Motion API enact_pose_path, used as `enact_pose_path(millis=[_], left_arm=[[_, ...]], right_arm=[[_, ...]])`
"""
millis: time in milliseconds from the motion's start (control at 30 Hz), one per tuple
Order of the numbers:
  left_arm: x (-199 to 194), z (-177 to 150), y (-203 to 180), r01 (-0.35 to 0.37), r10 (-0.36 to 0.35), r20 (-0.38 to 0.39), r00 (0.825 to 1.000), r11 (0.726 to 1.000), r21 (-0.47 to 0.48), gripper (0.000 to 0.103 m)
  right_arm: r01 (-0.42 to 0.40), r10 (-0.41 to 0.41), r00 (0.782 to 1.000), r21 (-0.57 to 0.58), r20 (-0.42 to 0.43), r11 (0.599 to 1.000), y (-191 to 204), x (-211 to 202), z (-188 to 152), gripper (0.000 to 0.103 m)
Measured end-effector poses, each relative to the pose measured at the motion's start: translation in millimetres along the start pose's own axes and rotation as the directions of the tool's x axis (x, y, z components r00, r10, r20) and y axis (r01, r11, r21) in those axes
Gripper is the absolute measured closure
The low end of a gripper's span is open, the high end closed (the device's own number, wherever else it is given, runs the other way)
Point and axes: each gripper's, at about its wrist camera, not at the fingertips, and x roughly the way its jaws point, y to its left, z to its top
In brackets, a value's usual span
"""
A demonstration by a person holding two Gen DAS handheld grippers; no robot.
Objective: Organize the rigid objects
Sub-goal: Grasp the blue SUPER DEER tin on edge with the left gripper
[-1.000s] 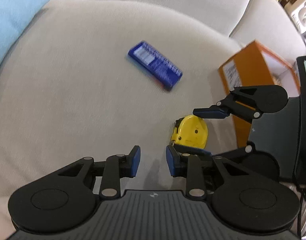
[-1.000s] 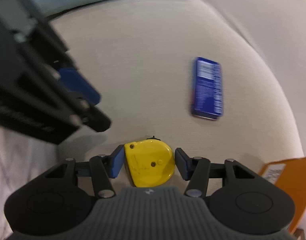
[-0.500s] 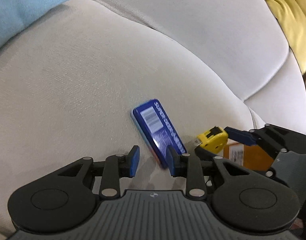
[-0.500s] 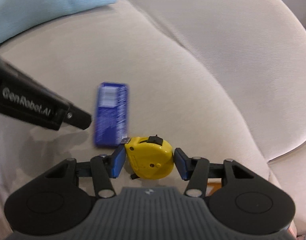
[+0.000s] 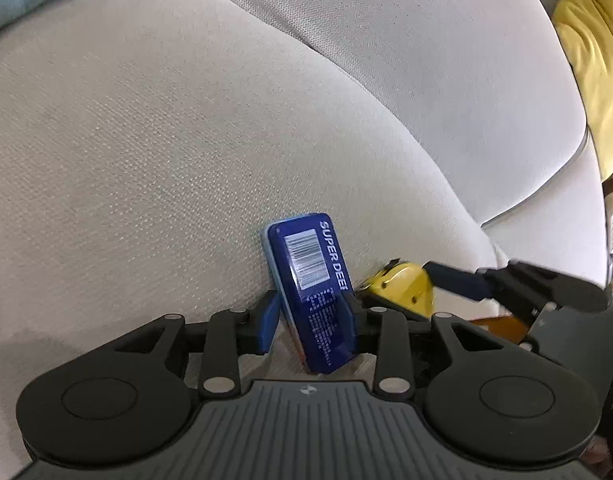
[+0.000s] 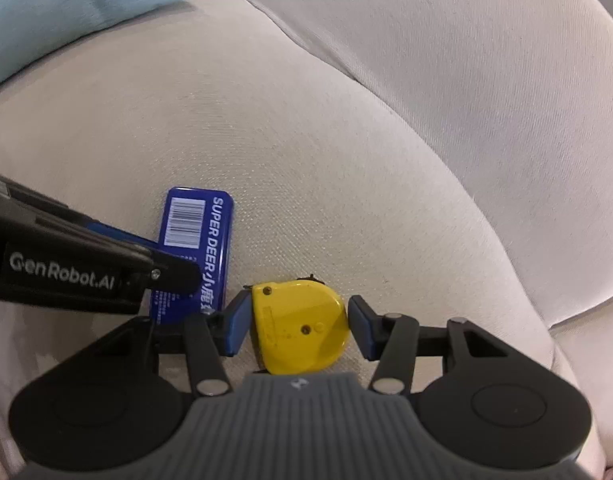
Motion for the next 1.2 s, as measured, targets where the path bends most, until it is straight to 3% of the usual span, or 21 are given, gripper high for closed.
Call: enact_pose_path(millis=[233,567,667,867,933,1200], left_arm=[[-9,-3,-2,0.019,-0.019,0.021,1.000,1.000,-0.005,0.079],[-16,-10,-17,0.056,-0.058,0.026,0.998,0.997,0.056,0.087],[-7,-9,-27,0.016,-0.018,0.024,1.000,0.996,0.087,0.087],[-6,-9,-27,0.011,-0.014,0.041,0.999,0.996,0.092,0.088],[-3,-9,-30,0.002,-0.007,0.046,0.999,0.995,0.100,0.088],[-23,-18,-32,-0.060,0.050,0.067,0.996,0.987,0.148,0.089]], right_arm=[[-0.032,0.033,0.999,0.075,-0.005,0.997,-1,7,5,0.050],[-0.119,0.120,0.993,0.118,-0.003,0.986,-5,-2,-7,0.050],[-0.125,0.126,0.992,0.102,-0.003,0.987,-4,0,-5,0.050],[-0.143,0.145,0.989,0.100,-0.008,0.985,-7,-2,-6,0.049],[-0.140,0.142,0.990,0.086,-0.017,0.986,-5,-1,-7,0.044],[-0.155,0.161,0.987,0.139,-0.028,0.978,-6,-1,-8,0.051]])
